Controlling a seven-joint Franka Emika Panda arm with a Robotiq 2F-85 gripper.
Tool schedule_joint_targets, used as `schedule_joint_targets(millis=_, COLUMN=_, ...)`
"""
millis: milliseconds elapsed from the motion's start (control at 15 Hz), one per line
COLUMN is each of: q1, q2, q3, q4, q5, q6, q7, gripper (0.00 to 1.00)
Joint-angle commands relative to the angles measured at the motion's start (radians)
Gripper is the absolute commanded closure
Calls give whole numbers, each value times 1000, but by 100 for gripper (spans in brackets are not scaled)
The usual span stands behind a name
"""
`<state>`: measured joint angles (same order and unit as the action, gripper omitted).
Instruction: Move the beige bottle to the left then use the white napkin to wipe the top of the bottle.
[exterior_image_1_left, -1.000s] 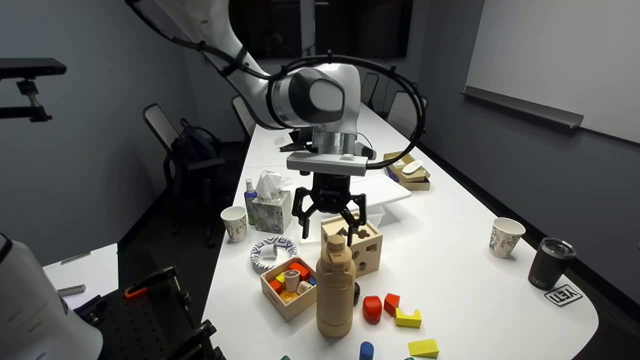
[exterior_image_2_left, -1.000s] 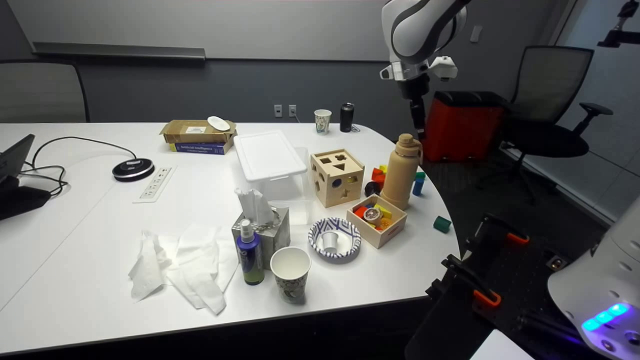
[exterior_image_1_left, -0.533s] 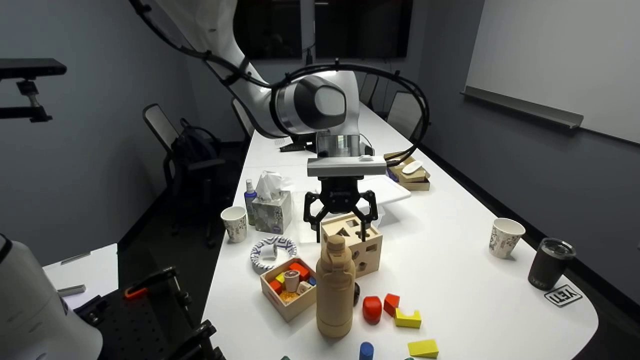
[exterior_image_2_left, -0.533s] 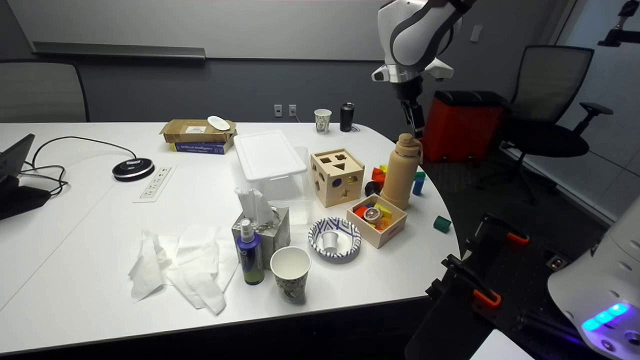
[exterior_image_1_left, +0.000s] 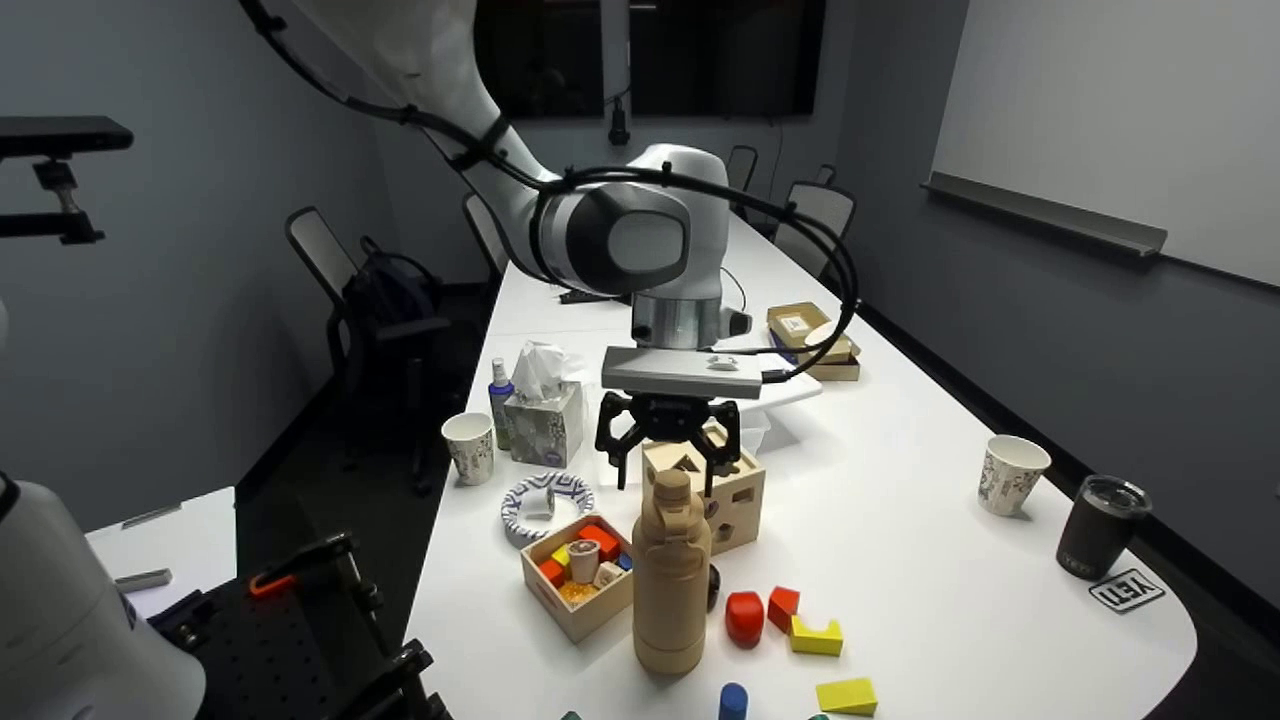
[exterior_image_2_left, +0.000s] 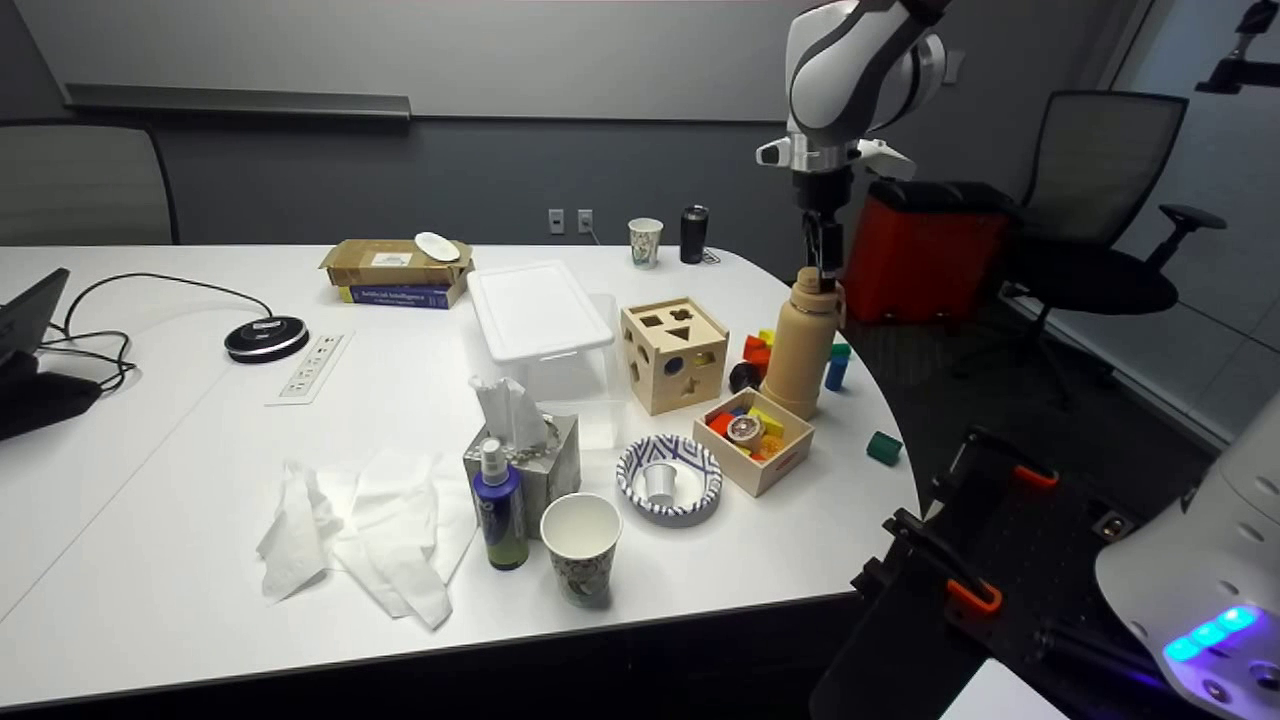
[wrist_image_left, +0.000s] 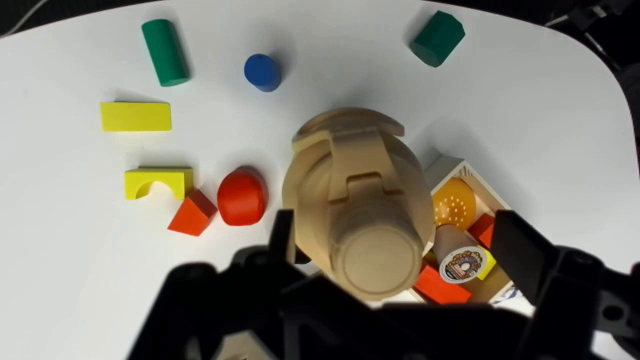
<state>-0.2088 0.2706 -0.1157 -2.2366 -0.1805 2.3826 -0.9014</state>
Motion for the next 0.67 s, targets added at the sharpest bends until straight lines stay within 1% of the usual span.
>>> schedule_joint_targets(millis=0, q1=-31, q2=-40, q3=13, q4=-55, q5=61, q6=47, q7=-48, gripper=0)
schedule_joint_targets(millis=400, q1=-45, q2=-23, q3=21, q4=-76, q5=141, q6=139, q7=-74, gripper=0)
schedule_joint_targets(millis=600, q1=-47, q2=-10, q3=22, q4=-81, q5=155, q6=171, q7=-73, gripper=0)
